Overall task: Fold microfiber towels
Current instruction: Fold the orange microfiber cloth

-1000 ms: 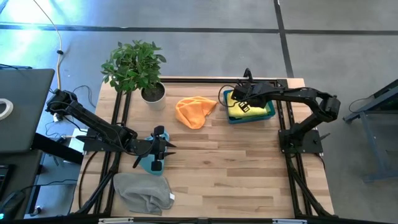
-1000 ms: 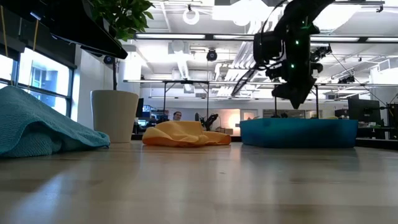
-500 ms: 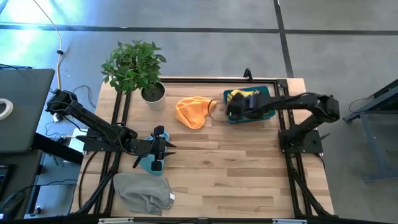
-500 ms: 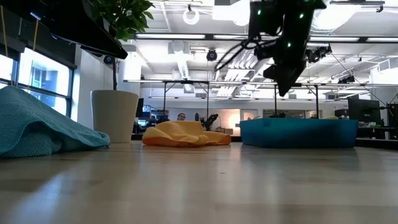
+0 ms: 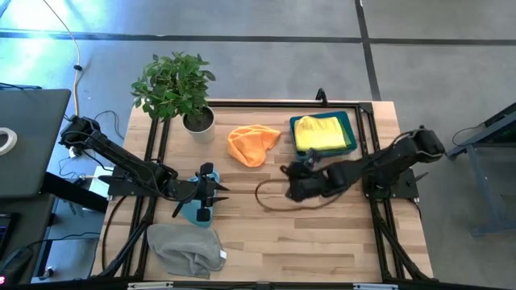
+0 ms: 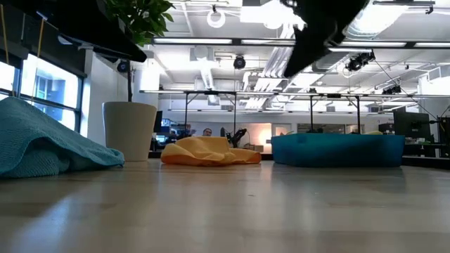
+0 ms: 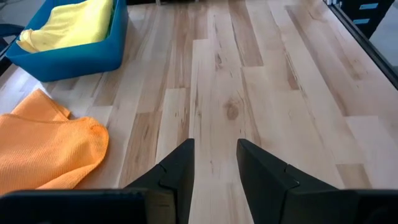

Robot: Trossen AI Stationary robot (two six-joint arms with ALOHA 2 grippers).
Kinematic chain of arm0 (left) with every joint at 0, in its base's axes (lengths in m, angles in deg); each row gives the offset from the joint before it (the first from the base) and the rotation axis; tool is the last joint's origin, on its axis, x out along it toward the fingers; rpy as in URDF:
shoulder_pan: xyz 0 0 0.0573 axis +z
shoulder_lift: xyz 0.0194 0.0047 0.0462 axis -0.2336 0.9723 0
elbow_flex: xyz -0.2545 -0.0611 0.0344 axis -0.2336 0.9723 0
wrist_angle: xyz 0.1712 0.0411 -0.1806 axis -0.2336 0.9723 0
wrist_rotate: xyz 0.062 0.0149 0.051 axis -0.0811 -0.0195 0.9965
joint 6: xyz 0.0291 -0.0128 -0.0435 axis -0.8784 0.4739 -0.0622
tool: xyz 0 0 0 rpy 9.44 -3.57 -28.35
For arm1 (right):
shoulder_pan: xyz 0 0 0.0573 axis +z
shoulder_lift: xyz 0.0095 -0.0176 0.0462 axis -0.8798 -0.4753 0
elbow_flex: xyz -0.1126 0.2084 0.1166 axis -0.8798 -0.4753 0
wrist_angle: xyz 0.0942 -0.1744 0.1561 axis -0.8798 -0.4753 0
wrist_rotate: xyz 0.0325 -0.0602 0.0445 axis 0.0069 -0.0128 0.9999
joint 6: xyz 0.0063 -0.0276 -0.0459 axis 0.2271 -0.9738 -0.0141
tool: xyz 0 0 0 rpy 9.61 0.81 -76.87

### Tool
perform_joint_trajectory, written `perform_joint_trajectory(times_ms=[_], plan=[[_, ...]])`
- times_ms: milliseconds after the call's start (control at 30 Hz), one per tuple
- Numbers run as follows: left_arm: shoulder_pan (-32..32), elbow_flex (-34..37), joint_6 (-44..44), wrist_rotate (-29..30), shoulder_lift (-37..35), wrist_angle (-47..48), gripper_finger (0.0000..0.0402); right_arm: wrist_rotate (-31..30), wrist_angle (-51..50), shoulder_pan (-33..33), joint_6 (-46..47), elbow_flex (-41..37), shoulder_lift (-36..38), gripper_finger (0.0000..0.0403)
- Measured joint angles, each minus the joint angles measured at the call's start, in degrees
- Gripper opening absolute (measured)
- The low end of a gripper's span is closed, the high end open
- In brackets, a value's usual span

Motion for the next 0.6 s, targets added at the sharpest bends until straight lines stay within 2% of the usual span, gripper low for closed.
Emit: perform_joint_trajectory(times_ms=[167, 333, 467, 600], plan=[[0.0, 0.0, 0.0, 0.0, 0.0, -0.6, 0.0110, 0.4, 12.1, 3.4, -6.0, -0.2, -0.2, 0.0105], [0.0, 0.0, 0.5, -0.3, 0.0, -2.7, 0.0110, 3.3, 22.4, 3.0, -12.3, -0.3, -2.5, 0.0105], [0.0, 0.0, 4.8, -4.9, 0.4, -6.4, 0.0110, 7.4, 26.1, 1.2, -21.0, -0.3, -5.8, 0.0105], [0.0, 0.0, 6.4, -9.2, 0.3, -11.0, 0.0110, 7.6, 29.1, -1.2, -29.5, -0.3, -8.7, 0.0105]])
